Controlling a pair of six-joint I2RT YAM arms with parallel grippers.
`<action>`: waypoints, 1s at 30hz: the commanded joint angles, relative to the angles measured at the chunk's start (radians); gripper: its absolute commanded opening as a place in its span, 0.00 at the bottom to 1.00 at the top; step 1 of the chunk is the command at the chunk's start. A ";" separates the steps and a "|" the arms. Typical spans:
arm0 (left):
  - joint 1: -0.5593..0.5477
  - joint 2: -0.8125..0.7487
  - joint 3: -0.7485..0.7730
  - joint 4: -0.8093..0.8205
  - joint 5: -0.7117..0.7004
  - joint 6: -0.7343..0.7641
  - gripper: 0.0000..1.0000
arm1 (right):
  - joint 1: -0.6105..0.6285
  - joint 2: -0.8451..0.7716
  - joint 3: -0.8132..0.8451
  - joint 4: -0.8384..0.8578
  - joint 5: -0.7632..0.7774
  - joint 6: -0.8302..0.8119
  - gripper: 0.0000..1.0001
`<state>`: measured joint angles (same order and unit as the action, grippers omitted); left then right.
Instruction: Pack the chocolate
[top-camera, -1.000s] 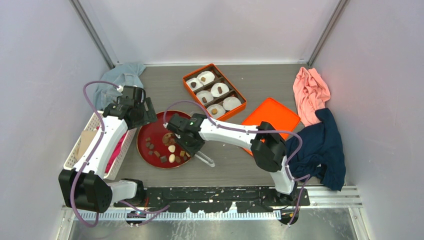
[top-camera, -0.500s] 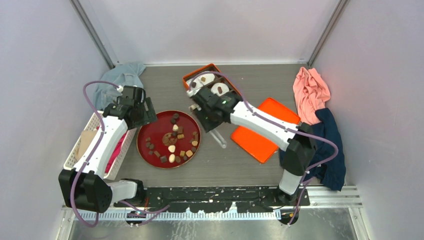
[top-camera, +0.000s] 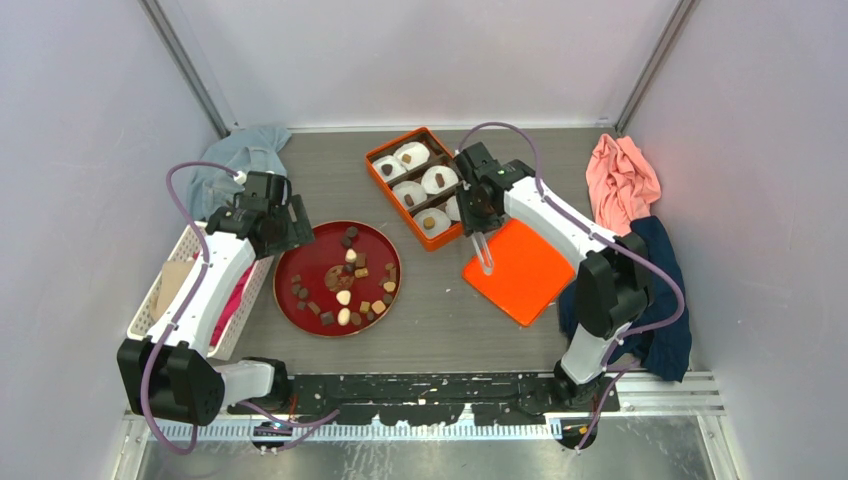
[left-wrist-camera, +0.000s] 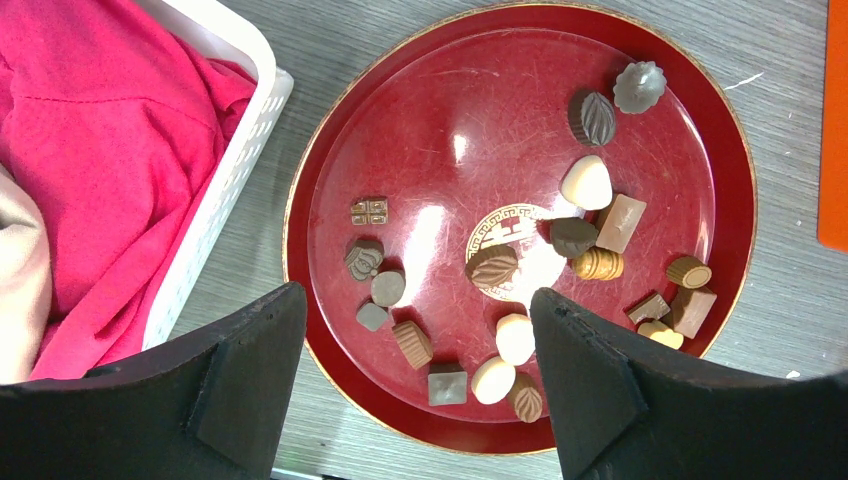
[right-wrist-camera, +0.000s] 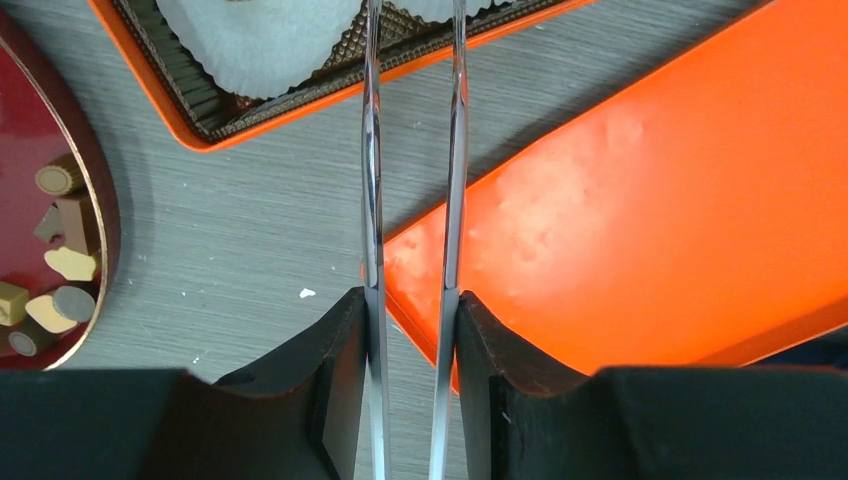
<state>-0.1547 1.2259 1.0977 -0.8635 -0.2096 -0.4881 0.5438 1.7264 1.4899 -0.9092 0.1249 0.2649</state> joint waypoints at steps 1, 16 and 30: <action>0.004 -0.027 0.018 0.026 -0.013 0.010 0.83 | -0.019 0.013 0.011 0.069 -0.042 0.015 0.19; 0.004 -0.023 0.024 0.026 -0.010 0.008 0.83 | -0.070 0.124 0.049 0.111 -0.061 0.044 0.24; 0.004 -0.019 0.027 0.029 -0.002 0.009 0.83 | -0.071 0.075 0.047 0.082 -0.048 0.045 0.36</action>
<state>-0.1547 1.2263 1.0977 -0.8635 -0.2089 -0.4885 0.4744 1.8599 1.4979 -0.8173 0.0765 0.2951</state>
